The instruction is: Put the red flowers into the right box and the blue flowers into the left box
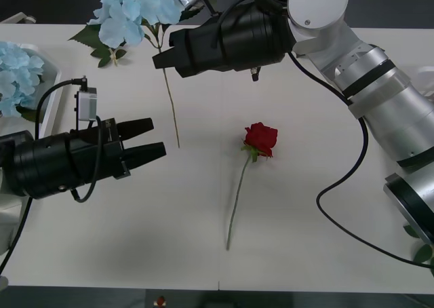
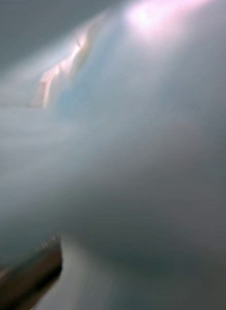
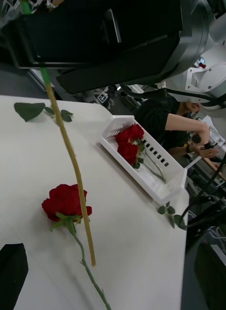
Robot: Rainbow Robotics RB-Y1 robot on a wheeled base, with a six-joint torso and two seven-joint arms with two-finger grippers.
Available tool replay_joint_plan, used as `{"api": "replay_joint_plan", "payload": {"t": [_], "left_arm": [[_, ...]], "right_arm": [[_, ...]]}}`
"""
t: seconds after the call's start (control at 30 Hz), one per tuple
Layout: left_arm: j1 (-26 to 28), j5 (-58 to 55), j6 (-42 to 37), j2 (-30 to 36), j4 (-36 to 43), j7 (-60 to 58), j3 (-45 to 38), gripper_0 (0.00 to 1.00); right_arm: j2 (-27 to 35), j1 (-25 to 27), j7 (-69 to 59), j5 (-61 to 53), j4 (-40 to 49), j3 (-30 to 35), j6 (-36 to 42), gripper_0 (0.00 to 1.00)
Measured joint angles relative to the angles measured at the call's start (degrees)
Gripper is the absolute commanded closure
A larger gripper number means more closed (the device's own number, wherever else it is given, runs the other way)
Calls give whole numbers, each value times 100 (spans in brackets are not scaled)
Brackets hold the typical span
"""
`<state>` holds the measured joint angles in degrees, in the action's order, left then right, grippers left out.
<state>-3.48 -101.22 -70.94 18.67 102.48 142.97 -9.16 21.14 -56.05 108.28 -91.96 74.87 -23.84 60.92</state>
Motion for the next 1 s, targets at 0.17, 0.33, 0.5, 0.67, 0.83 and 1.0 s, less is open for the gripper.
{"api": "replay_joint_plan", "payload": {"t": [0.17, 0.33, 0.5, 0.67, 0.83, 1.0], "left_arm": [[-21, 421, 325, -272, 0, 114, 168, 0], [-181, 795, 489, -441, 0, 115, 177, 11], [-336, 851, 812, -476, 0, 114, 264, 87], [-356, 851, 924, -476, 0, 114, 403, 100], [-356, 867, 924, -476, 0, 114, 407, 100], [-356, 923, 983, -476, 0, 114, 407, 100]], "right_arm": [[-8, 0, 0, -229, 0, 1, 1, 100], [-8, 0, 0, -285, 0, 1, 1, 100], [-8, 0, 0, -285, 0, 1, 1, 100], [-8, 0, 0, -285, 0, 1, 1, 100], [-8, 0, 0, -286, 0, 1, 1, 100], [-8, 0, 0, -352, 0, 2, 0, 100]]}}
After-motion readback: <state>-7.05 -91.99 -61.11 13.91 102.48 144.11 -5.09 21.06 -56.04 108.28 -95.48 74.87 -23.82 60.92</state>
